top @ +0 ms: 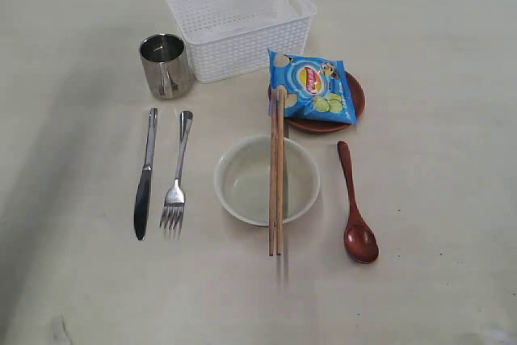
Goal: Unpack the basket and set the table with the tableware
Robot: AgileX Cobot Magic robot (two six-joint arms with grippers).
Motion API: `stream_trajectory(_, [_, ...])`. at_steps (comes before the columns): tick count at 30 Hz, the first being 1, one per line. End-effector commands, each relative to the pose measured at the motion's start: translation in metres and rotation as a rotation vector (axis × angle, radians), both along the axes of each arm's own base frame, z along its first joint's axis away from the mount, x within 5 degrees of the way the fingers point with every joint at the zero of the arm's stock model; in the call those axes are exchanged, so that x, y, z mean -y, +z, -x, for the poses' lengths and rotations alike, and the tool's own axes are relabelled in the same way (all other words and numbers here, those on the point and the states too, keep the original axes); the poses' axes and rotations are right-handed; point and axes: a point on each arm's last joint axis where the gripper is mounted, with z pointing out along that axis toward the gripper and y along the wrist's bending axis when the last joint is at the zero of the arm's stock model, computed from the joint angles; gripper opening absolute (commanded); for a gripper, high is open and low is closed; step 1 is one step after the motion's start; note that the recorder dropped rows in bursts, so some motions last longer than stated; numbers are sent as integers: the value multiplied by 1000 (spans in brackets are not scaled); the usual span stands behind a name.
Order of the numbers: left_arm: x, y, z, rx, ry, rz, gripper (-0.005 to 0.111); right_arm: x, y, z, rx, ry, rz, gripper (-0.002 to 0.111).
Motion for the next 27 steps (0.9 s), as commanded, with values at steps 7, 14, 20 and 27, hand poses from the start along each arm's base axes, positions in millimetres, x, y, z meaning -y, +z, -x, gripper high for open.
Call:
stream_trajectory(7, [-1,1,1,5,12,10,0,1,-11,3,-115,-19,-30,0])
stream_trajectory(14, [-1,1,1,5,12,10,0,1,-11,3,-115,-20,-34,0])
stream_trajectory(20, [-1,1,1,5,12,10,0,1,-11,3,-115,-20,-34,0])
stream_trajectory(27, [-1,1,1,5,12,10,0,1,-11,3,-115,-20,-34,0])
